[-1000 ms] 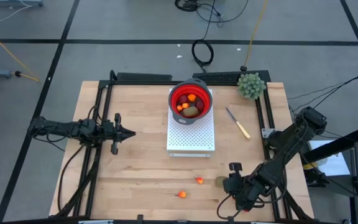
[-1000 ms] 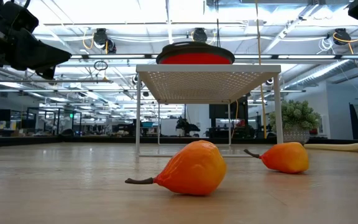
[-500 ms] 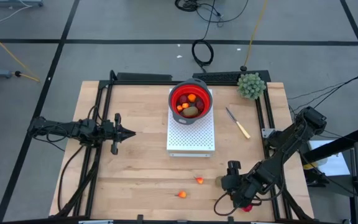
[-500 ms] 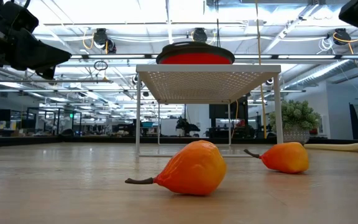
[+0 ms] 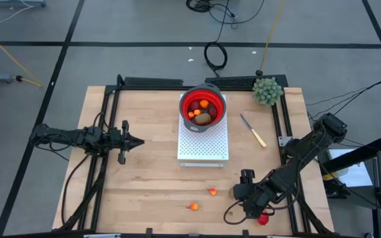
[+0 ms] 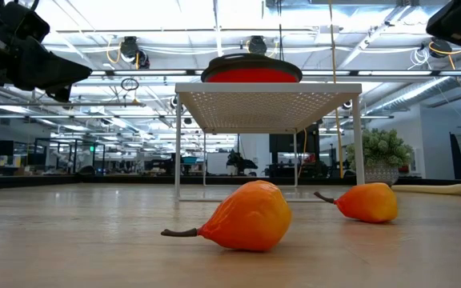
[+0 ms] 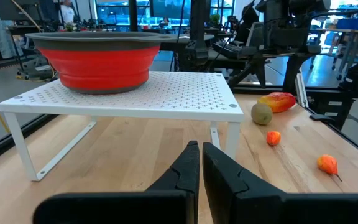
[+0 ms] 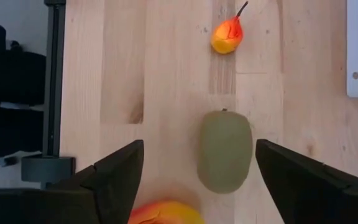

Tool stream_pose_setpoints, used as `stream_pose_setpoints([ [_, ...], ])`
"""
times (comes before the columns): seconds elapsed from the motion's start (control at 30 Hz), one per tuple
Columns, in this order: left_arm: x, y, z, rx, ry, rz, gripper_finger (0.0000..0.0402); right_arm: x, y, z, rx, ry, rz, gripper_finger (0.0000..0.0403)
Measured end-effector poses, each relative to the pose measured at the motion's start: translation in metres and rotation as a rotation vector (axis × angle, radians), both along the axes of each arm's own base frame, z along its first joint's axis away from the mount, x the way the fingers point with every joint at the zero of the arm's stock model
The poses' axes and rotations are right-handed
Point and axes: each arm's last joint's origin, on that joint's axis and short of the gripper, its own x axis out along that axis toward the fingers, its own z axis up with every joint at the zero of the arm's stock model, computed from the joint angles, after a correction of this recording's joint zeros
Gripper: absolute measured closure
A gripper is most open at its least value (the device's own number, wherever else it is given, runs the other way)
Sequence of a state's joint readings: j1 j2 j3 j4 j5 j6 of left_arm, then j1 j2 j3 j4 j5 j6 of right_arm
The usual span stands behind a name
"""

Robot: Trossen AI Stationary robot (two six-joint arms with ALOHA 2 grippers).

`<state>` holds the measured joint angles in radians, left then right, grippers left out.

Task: Pick & Place Fruit
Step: Put the green kiwi into the red strainer bowl

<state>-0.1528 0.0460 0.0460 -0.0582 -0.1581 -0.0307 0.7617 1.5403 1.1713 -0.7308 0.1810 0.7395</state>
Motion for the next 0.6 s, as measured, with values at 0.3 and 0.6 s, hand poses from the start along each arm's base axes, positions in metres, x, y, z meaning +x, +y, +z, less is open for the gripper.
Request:
stream_pose_setpoints([
  [0.3, 0.0, 0.0, 0.0, 0.0, 0.0, 0.0, 0.0382, 0.003, -0.005, 0.0, -0.026, -0.015, -0.027, 0.0097],
  [0.6, 0.0, 0.0, 0.0, 0.0, 0.0, 0.0, 0.0382, 0.001, -0.007, -0.017, -0.014, -0.017, -0.04, 0.0097],
])
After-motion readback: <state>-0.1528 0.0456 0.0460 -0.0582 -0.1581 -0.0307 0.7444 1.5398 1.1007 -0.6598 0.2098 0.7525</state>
